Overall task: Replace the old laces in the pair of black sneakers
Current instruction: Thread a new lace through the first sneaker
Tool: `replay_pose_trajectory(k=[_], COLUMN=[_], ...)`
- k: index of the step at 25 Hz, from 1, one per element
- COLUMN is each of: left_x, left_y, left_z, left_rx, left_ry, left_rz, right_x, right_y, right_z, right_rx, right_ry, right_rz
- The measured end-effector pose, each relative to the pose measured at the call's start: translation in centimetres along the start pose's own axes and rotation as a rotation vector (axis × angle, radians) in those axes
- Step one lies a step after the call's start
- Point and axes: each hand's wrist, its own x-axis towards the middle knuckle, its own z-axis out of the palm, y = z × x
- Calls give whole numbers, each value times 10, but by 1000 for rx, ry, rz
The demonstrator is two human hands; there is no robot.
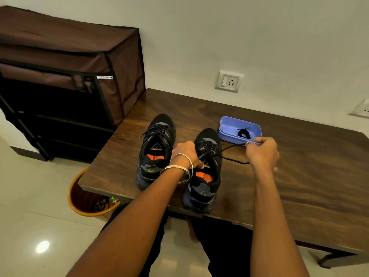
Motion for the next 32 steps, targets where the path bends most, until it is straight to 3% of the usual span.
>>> replay_pose_trajectory(k=[2,6,8,12,15,17,20,22,26,30,32], left_x=[0,1,1,0,1,1,-1,-2,-2,-3,-4], left_y=[0,-1,-1,0,0,0,1,1,2,3,2], left_z=[0,-2,-1,-2,-2,-1,-1,0,0,-1,-1], left_rx=[-11,-24,-22,-5,3,-1,51,76,67,106,100], left_ry=[-12,-15,-16,-4,-4,-1,12,23,4,48,51], left_rz=[-2,-2,-4,-6,-11,-6,16,28,44,47,51], right_x=[-2,-14,-23,-29,-18,-15,-16,-11,-9,5,10], right_y=[2,-3,-4,-7,-2,-1,-10,-13,-8,-5,4], right_z=[6,30,45,58,54,42,16,2,3,-5,-10], right_rx=[-391,-645,-832,-857,-627,-174,590,922,888,902,691], right_ry=[-47,-470,-472,-362,-339,-307,-209,-119,-103,43,117], right_rz=[-209,-481,-601,-688,-578,-358,120,273,272,278,185])
